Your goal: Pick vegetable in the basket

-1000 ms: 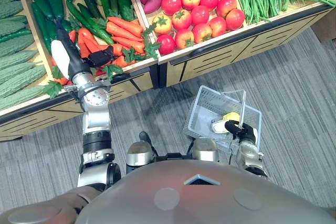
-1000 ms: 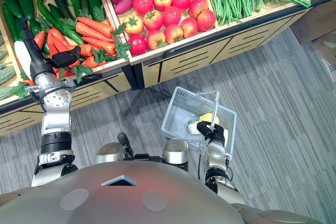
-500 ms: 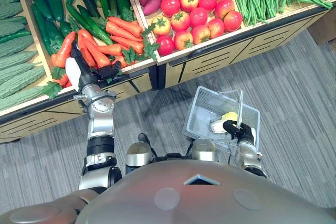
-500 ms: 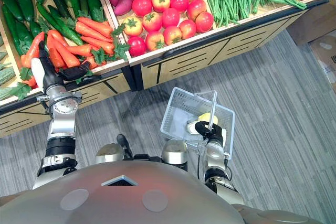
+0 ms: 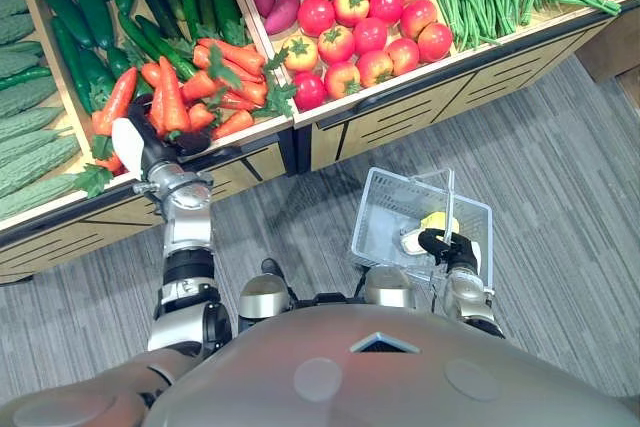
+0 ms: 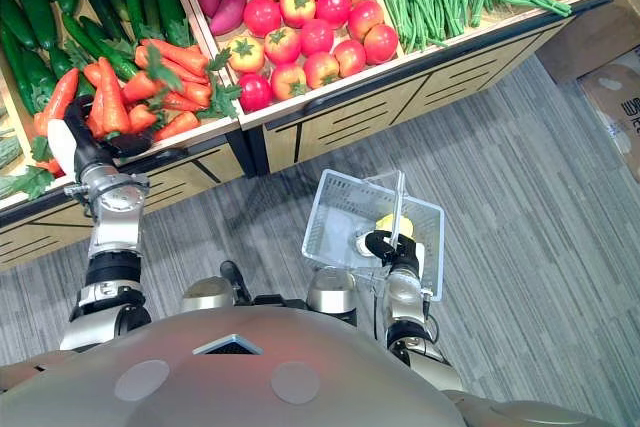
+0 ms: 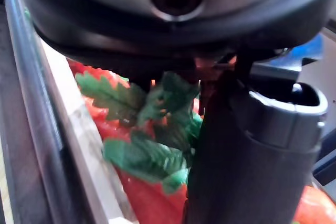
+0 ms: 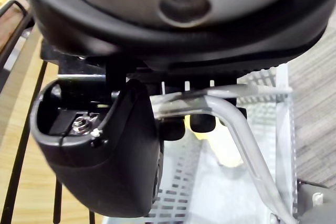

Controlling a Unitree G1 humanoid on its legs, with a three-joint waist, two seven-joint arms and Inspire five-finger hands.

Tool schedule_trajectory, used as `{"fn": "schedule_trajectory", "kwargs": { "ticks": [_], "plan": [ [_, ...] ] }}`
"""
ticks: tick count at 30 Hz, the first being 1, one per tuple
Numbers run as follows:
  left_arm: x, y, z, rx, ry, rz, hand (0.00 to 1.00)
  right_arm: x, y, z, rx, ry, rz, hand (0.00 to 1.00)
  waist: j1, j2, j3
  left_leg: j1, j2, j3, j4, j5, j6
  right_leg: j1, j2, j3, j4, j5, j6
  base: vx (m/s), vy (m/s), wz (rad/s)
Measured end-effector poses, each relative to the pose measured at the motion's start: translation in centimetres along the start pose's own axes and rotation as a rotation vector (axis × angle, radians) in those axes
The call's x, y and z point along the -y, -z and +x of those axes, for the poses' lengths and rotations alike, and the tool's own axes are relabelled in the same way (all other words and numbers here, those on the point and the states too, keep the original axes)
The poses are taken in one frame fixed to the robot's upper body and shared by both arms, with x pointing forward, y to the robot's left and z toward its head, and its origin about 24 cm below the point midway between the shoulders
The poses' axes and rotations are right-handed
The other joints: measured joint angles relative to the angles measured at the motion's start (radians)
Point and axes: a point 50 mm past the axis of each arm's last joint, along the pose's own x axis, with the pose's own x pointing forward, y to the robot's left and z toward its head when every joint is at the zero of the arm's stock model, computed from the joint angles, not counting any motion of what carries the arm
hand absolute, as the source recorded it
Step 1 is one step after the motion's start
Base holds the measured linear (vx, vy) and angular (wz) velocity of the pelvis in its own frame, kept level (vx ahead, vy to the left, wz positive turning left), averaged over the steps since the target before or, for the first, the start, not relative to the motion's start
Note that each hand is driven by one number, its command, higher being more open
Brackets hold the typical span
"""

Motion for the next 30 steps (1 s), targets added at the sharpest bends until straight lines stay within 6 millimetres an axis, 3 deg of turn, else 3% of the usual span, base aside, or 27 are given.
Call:
{"fn": "schedule_trajectory", "kwargs": {
  "ticks": [3,12,20,24,30],
  "plan": [
    [-0.8,0.0,0.7,-0.005,-0.031,0.002,0.0,-0.3,-0.1,0.0,0.005,-0.012,-0.013,0.0,-0.008,-0.005,0.001,0.0,-0.001,0.001,0.0,-0.001,-0.001,0.001,0.0,0.0,-0.005,0.0,0.0,-0.02,-0.053,-0.01],
    [0.7,0.6,0.2,-0.075,0.028,-0.055,0.0,-0.6,-0.3,0.0,0.013,-0.026,-0.023,0.0,-0.015,-0.012,0.003,0.0,-0.003,0.012,0.0,-0.007,-0.005,0.001,0.0,0.008,-0.019,0.004,0.004,-0.02,-0.051,-0.03],
    [0.4,0.5,0.3,-0.093,-0.01,-0.09,0.0,-0.6,-0.3,0.0,0.014,-0.026,-0.023,0.0,-0.016,-0.014,0.003,0.0,-0.003,0.014,0.0,-0.009,-0.005,0.0,0.0,0.01,-0.019,0.004,0.004,-0.03,-0.055,-0.01],
    [-0.4,0.6,0.5,-0.11,-0.055,-0.108,0.0,-0.5,-0.3,0.0,0.014,-0.025,-0.022,0.0,-0.018,-0.019,0.006,0.0,-0.002,0.015,0.0,-0.009,-0.005,-0.001,0.001,0.011,-0.019,0.004,0.004,-0.03,-0.052,-0.01],
    [-3.6,-0.1,1.6,-0.074,-0.2,-0.139,0.0,-0.2,-0.3,0.1,0.011,-0.011,-0.011,0.0,-0.012,-0.023,0.009,0.0,0.001,0.014,0.001,-0.009,-0.005,-0.002,0.002,0.011,-0.011,0.004,0.004,0.0,-0.006,0.0]
  ]
}}
